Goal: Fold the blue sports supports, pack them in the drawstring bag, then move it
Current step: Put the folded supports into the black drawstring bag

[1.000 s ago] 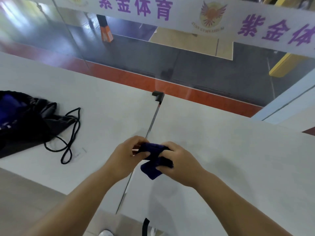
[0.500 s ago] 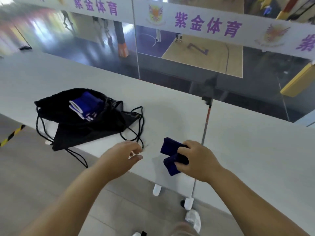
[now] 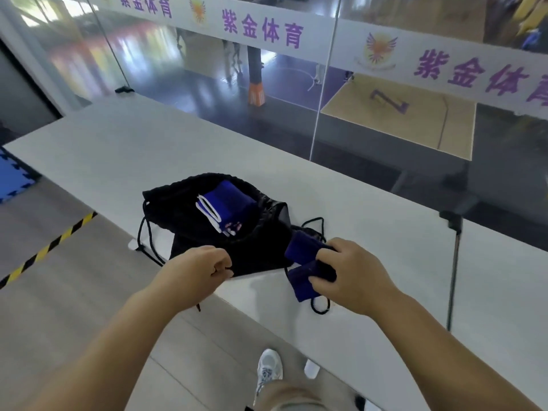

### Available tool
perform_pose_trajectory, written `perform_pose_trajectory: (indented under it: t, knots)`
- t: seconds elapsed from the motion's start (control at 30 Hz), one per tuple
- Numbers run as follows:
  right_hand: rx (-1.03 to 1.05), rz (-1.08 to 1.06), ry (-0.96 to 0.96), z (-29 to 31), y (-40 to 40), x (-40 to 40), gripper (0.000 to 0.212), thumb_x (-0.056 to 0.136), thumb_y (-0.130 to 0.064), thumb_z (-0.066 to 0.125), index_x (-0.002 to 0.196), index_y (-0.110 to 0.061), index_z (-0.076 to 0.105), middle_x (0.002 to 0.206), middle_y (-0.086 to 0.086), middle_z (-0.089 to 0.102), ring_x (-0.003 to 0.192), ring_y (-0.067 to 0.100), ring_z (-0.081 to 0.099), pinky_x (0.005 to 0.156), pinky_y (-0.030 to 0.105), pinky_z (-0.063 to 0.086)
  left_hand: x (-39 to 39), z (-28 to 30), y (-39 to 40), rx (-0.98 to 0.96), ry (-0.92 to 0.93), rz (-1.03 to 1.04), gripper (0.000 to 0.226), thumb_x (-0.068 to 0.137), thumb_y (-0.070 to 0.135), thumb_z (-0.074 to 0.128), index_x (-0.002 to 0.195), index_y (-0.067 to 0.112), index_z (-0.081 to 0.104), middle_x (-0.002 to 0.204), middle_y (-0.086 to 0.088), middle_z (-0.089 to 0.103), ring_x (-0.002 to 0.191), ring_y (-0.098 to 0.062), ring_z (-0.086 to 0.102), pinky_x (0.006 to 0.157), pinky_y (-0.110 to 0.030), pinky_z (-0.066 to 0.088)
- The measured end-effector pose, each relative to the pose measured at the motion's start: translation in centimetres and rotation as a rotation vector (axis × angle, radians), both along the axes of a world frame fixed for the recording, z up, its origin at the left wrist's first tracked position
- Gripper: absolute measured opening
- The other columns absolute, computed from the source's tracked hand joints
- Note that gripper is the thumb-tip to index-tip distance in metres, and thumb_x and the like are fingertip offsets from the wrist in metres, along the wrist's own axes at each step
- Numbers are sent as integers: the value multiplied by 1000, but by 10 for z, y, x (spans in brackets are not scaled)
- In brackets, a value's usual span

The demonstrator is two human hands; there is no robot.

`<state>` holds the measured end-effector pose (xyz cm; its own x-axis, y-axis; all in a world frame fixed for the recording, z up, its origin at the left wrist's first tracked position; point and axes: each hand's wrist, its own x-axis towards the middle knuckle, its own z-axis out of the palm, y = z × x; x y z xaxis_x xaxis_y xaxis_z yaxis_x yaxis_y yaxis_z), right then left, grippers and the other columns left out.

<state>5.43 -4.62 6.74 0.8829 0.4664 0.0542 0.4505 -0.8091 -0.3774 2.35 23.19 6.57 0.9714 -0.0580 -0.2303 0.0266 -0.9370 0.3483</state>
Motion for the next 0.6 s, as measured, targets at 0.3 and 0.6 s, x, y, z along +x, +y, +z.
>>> perform_pose_trajectory:
  t: [0.3,0.6]
  knots:
    - [84,46,13,1,90,92,32,73,-46,58,88,-18,65,91,-1,61,77,19,56,60,36,53,76,-14,78,-15,45,56,18,89,36,58,102,26,64,98,11,60,89,-11,60,80,-29,53]
    - [156,-3,147,-19,173,124,23,83,-41,62,95,-22,62,101,-9,56,93,9,53,76,23,43,129,-40,153,-103,-9,281,42,86,28,66,125,18,55,124,-6,50,120,-28,40,102,-37,40]
